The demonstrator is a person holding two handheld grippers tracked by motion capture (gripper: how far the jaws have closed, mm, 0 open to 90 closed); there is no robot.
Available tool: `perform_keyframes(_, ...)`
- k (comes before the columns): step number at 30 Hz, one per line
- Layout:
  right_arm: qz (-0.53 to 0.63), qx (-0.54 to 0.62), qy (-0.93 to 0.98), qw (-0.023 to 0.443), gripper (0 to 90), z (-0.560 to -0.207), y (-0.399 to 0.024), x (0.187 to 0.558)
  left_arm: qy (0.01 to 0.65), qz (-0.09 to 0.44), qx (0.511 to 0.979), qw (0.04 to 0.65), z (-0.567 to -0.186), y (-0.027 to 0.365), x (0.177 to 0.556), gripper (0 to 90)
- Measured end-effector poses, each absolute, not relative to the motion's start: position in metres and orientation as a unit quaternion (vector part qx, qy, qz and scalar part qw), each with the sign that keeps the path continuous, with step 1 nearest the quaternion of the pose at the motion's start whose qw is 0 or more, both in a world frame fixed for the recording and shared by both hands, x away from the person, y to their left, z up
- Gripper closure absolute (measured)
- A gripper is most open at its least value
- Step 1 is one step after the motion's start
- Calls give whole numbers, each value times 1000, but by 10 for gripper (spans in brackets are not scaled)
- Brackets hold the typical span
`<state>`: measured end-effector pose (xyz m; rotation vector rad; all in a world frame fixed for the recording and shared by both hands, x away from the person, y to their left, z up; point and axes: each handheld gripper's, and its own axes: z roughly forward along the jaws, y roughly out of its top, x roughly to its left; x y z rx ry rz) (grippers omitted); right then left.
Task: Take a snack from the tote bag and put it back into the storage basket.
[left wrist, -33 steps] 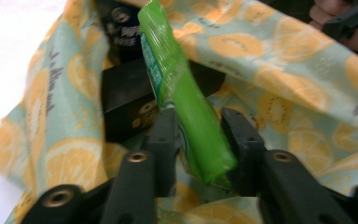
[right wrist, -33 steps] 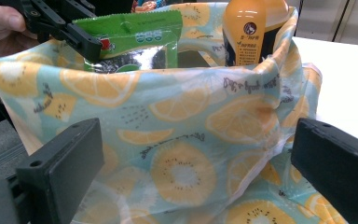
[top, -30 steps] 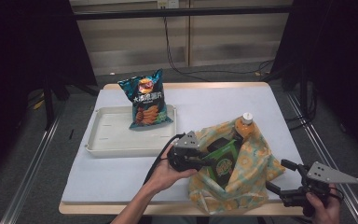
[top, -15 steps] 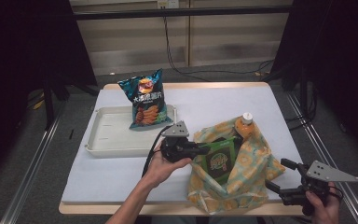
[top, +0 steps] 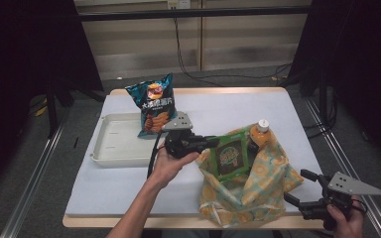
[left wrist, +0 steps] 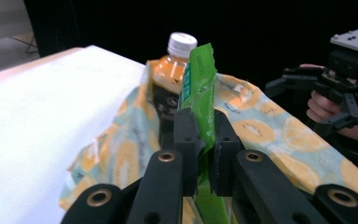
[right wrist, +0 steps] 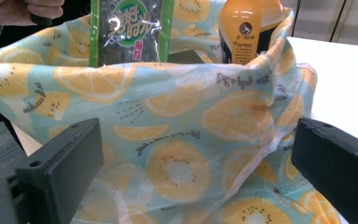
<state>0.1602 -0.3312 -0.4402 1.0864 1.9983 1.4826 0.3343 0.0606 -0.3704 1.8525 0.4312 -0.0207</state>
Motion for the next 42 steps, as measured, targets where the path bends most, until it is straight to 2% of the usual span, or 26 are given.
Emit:
perform_keyframes(8,533,390,721,210,16,-441,-329,162,188,-7,783,593,-357,74,344,847)
perform_keyframes(24,533,398,717,209,15,-442,-331,160,182,32,774,605,-321,101,351,850)
perform_keyframes(30,532,399,717,210,16,-442,-331,160,183,49,775,602,-307,122,355,852)
perform_keyframes(42,533,402,713,213,17,-441,-333,161,208,61,769,601,-307,158,363,855)
